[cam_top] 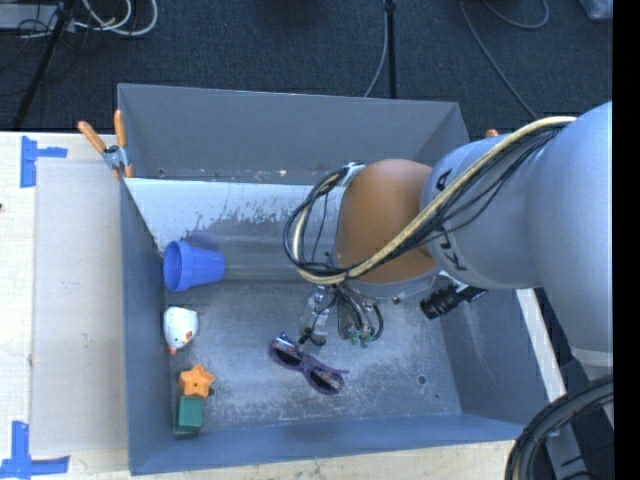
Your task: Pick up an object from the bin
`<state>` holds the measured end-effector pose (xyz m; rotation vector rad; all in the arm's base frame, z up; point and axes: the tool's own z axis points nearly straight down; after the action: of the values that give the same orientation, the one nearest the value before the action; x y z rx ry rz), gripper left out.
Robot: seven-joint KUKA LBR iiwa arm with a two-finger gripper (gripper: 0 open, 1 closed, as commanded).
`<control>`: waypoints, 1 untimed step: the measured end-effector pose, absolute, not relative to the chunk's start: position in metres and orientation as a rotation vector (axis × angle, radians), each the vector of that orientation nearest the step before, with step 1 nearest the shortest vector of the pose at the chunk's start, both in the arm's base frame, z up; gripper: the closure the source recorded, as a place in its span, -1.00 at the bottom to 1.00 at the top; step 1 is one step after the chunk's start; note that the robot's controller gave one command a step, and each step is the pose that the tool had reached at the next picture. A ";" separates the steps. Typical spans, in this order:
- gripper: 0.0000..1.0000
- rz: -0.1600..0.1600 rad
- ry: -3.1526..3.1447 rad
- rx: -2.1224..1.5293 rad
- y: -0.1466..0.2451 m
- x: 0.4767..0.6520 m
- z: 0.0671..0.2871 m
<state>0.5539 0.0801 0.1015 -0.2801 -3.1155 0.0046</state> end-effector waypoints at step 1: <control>-1.00 0.004 -3.115 -0.282 0.080 0.554 0.101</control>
Offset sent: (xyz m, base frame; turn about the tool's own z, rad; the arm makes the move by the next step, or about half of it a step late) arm 0.0000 0.0000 0.0000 0.0000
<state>0.5539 0.0803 0.1015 -0.2823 -3.1152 0.0038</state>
